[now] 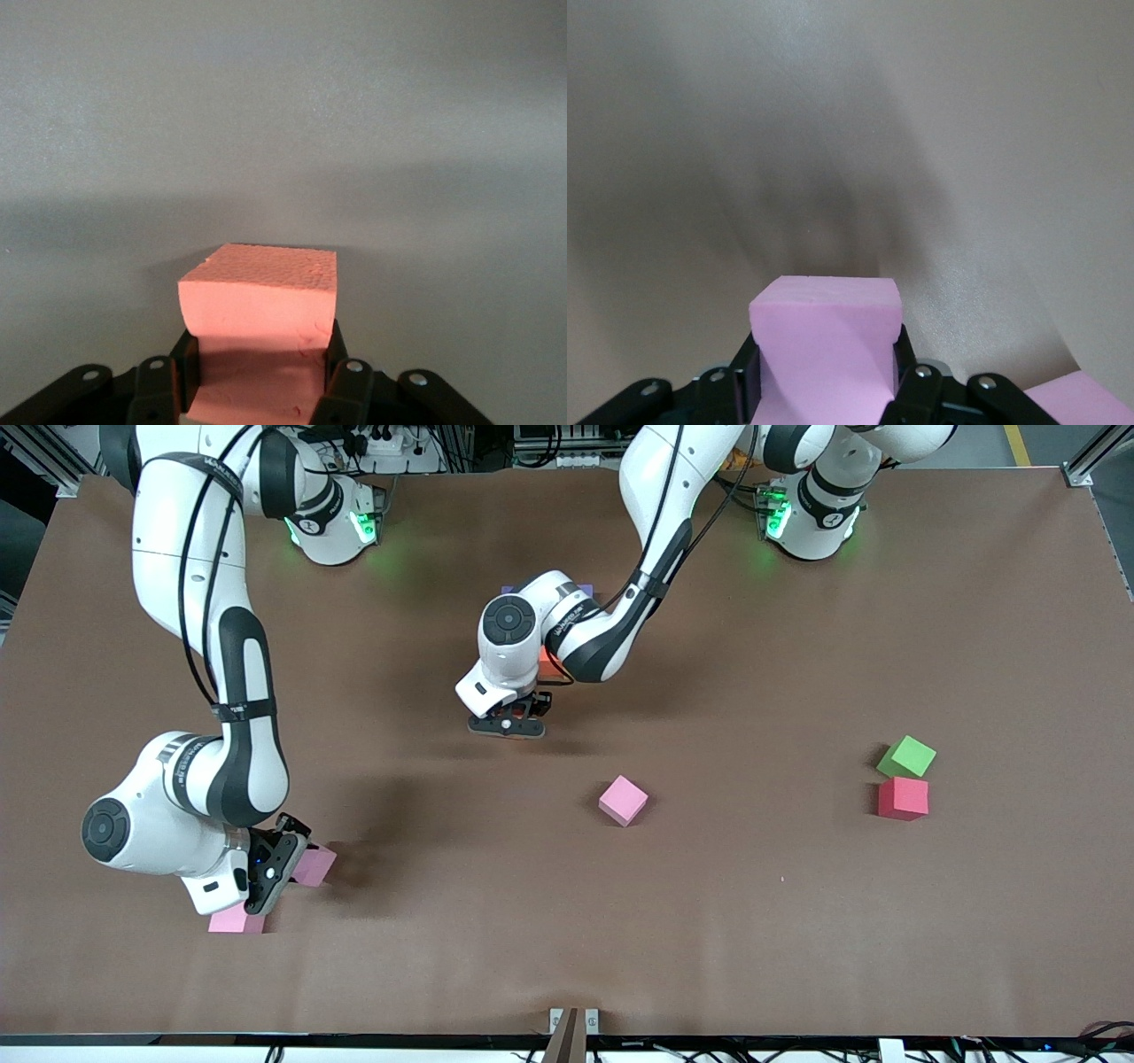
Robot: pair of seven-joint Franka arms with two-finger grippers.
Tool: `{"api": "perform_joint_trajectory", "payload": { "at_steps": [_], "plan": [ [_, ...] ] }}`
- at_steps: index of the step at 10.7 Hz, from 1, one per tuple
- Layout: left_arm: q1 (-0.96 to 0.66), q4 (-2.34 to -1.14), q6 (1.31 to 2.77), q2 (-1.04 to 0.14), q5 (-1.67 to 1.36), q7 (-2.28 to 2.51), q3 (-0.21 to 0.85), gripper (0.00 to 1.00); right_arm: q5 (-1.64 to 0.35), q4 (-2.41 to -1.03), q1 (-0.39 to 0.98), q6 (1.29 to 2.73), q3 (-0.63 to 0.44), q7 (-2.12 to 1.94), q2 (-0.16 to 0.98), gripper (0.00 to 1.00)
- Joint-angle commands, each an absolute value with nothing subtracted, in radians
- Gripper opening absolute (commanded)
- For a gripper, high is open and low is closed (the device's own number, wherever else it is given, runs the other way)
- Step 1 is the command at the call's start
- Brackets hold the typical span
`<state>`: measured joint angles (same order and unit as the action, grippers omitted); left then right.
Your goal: Form number 2 with 11 blocks
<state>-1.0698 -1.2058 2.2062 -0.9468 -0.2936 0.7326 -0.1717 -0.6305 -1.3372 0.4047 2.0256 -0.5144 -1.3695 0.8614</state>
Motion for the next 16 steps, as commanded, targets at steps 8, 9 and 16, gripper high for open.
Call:
{"api": "perform_joint_trajectory", "payload": {
  "at_steps": [8,9,16],
  "plan": [
    [-1.084,-1.200,2.203,-0.966,-0.348,0.749,-0.187,0.69,-0.627,-1.341,0.387,1.982,-0.506,-1.358,0.853,0.11],
    [-1.094,-1.203,2.203,-0.963,-0.356,0.762,-0.187,1.00,-0.627,-1.341,0.387,1.982,-0.506,-1.358,0.853,0.11],
    [-1.092,-1.203,2.062,-0.844,-0.354,0.798,-0.256,1.00,-0.627,-1.341,0.391,1.977,-0.506,-1.356,0.851,0.11]
  ]
}}
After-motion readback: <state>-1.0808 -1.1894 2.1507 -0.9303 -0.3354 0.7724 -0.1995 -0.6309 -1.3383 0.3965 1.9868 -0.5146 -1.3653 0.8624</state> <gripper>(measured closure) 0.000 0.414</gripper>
